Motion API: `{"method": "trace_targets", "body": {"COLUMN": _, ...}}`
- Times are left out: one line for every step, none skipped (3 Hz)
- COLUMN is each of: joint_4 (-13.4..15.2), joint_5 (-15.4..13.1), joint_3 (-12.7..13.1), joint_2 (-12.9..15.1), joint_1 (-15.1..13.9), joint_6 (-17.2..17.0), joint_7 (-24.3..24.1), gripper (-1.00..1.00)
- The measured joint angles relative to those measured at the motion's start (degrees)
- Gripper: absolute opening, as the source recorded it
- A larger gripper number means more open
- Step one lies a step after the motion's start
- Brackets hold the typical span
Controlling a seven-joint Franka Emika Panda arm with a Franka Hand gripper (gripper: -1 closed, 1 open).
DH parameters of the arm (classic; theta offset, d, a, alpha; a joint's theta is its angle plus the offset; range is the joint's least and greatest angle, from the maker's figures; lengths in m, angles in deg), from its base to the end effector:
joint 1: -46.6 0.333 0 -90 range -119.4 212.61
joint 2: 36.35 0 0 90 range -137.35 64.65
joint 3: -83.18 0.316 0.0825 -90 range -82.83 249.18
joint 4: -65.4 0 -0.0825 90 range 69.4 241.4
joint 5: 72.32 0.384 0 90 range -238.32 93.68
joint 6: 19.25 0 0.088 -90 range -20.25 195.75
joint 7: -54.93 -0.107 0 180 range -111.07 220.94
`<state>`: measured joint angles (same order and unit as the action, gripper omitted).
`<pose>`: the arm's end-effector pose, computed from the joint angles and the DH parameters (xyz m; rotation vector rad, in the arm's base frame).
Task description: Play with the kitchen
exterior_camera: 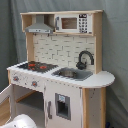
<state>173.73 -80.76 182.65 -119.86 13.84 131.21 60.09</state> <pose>0.1040 0.6478 0.2585 0.9757 1.5374 1.0882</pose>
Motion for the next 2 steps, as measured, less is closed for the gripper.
{"method": "trace_targets", "body": {"joint_4": 0.62, "joint_5": 0.0, "joint_3": 1.22, "joint_2": -0.01, "joint_1": 0.17, "joint_6": -0.52, "joint_7": -5.86, "gripper": 1.0}}
{"method": "trace_targets", "body": {"joint_4": 1.58, "joint_5": 0.0, "joint_3": 2.02, "joint_2": -0.05, "joint_1": 0.63, "joint_6": -1.37, "joint_7": -12.99, "gripper": 1.0}}
